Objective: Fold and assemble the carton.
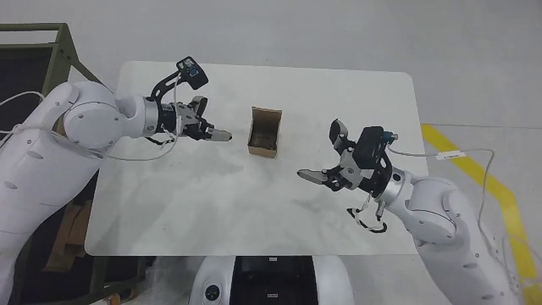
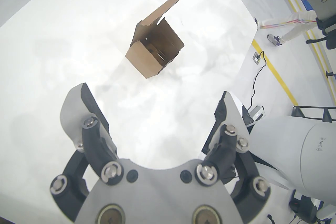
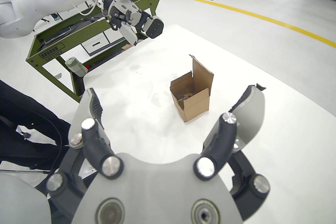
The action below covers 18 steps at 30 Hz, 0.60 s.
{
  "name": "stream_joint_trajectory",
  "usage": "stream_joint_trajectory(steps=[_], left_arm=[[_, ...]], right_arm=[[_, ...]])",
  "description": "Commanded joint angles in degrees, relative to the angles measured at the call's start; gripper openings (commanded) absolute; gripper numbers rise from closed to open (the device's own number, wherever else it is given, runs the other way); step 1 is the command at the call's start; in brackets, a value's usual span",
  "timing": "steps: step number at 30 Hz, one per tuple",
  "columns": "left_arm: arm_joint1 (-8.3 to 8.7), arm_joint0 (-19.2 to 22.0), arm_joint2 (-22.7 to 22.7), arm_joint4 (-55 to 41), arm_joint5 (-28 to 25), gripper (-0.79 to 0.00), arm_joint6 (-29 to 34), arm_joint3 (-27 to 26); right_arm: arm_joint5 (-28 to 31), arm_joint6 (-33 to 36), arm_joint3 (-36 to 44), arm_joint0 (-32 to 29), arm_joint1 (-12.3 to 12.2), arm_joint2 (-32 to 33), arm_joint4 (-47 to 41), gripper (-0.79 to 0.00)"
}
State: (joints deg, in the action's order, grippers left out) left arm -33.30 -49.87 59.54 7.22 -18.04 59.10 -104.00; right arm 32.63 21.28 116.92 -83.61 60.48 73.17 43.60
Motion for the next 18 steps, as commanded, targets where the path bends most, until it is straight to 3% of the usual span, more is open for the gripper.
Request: stream_joint_trajectory(steps=[1,4,11,18], left_arm=[[0.00,0.0,0.0,0.0,0.0,0.000,0.0,0.0],[-0.12,-0.6,-0.8,2.3,1.4,0.000,0.1,-0.3],[-1.65,-0.4,-4.5,8.3,11.6,0.000,-2.0,1.4],[-3.40,-1.2,-6.5,6.9,16.3,0.000,-9.1,4.4]], right_arm=[[0.0,0.0,0.0,0.0,0.0,0.0,0.0,0.000],[-2.2,0.6,-0.4,0.1,0.1,-0.7,1.2,0.000],[-28.1,11.8,0.6,3.8,1.7,-9.8,17.6,0.000],[-44.7,16.3,-2.8,8.5,4.2,-19.3,30.5,0.000]])
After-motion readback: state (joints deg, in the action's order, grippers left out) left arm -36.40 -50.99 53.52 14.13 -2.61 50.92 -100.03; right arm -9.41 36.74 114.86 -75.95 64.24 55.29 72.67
